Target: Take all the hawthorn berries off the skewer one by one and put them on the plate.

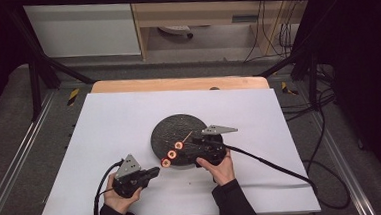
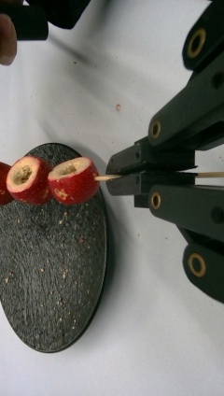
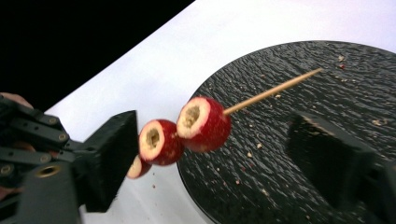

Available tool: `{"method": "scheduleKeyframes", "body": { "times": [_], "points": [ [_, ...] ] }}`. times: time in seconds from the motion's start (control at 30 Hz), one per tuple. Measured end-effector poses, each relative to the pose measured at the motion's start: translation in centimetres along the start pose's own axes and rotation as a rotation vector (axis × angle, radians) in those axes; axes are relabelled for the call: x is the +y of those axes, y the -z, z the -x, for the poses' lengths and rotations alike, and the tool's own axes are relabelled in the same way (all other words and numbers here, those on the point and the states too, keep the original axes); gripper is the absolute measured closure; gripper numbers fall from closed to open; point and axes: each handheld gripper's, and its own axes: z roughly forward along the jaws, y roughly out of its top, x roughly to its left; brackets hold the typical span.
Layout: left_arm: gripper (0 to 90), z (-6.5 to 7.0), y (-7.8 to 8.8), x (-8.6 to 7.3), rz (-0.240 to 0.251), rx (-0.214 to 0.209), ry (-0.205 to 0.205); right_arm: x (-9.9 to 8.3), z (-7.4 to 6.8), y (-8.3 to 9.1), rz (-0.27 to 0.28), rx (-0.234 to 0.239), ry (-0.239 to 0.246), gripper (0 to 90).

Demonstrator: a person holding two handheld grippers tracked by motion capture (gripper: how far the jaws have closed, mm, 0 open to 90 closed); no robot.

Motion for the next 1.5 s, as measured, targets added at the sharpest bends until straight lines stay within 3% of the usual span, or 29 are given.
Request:
{"method": "scheduleKeyframes", "body": {
  "times": [0.3, 0.67, 0.87, 1.37, 1.5],
  "points": [
    [88.2, 0.3, 0.0, 0.0, 0.009, -0.005, -0.01, 0.1, 0.4, -0.6, 0.03, 0.028, -0.05, 38.7],
    [88.2, 0.5, 0.2, 0.1, 0.028, -0.004, -0.016, 0.0, 0.5, -0.9, 0.009, 0.089, -0.126, 60.9],
    [88.2, 0.5, 0.3, 0.1, 0.043, -0.003, -0.018, 0.3, 0.5, -0.7, 0.017, 0.105, -0.152, 62.1],
    [88.2, 0.5, 0.9, 0.3, 0.076, -0.001, -0.022, 3.0, 1.5, 1.2, 0.084, 0.068, -0.153, 62.3],
    [88.2, 0.5, 0.9, 0.3, 0.076, 0.0, -0.019, 4.0, 2.2, 1.9, 0.101, 0.037, -0.15, 62.4]
  ]
}}
